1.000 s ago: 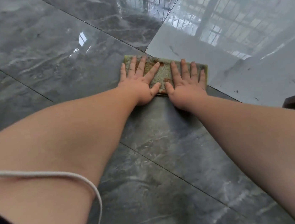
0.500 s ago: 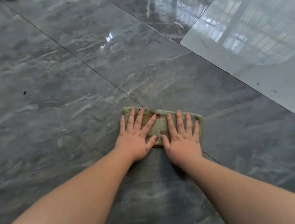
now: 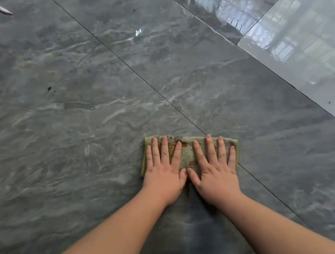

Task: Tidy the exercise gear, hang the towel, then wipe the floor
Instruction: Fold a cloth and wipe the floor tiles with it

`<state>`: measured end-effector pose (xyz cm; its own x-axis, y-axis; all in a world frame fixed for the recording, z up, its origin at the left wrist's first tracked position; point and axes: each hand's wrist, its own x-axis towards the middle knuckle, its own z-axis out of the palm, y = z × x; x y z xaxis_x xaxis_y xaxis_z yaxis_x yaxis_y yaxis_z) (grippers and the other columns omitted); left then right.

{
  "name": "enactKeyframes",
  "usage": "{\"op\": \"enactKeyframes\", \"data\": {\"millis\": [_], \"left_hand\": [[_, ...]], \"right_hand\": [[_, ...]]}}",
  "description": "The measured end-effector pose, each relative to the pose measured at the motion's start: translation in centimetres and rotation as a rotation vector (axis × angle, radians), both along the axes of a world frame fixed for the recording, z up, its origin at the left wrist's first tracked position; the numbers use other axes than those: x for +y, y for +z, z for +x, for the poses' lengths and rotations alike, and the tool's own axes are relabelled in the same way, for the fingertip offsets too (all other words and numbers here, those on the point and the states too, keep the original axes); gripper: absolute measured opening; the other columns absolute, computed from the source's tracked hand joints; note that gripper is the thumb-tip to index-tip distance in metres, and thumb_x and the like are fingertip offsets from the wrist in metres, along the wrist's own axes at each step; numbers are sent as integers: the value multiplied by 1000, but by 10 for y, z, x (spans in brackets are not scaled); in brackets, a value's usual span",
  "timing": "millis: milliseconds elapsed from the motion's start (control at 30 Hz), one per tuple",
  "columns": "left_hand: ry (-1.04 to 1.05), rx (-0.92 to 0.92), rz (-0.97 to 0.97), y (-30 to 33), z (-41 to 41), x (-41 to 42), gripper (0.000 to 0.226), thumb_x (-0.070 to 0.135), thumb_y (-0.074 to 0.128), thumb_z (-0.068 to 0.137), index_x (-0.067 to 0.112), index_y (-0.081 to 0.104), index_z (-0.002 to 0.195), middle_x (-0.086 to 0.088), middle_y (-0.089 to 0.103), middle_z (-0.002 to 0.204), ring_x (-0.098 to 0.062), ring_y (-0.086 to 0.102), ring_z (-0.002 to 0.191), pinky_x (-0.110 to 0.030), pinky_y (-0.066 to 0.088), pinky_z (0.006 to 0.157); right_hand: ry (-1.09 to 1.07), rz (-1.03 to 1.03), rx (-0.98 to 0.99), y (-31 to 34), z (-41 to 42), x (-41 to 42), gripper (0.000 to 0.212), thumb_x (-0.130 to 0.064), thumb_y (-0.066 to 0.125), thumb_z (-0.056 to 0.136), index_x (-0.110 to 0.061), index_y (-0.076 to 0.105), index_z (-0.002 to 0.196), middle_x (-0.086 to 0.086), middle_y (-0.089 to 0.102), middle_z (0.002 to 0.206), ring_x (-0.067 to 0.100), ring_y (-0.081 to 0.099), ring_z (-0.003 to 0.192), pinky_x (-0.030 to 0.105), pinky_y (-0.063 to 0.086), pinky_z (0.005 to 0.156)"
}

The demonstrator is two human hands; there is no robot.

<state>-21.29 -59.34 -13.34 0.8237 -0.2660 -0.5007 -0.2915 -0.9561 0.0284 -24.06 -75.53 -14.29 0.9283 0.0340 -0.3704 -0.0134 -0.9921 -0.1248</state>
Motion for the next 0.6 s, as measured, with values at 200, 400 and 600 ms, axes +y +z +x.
{"op": "enactKeyframes", "data": {"millis": [200,400,600], "left_hand": [[-28,-5,-48,-6,57,4,77,66,-4,79,33,-38,141,-17,-41,150,-45,-36,137,-62,-14,113],[-129,-25,-50,-9,147,-7,77,67,16,91,38,-30,146,-13,-37,154,-42,-35,139,-62,-13,113],[-231,3,-54,-7,224,-17,76,67,21,92,41,-26,146,-12,-35,156,-41,-33,140,-61,-14,113]], "right_hand": [[-6,7,-8,3,46,-9,78,-71,25,90,-36,2,156,5,-3,165,34,-10,150,60,-3,118],[-64,-5,-10,5,119,-21,77,-72,16,90,-38,-8,154,2,-14,164,32,-18,149,58,-12,117],[-181,9,62,6,174,-19,76,-70,15,92,-37,-14,153,2,-21,163,31,-26,146,58,-17,115]]}}
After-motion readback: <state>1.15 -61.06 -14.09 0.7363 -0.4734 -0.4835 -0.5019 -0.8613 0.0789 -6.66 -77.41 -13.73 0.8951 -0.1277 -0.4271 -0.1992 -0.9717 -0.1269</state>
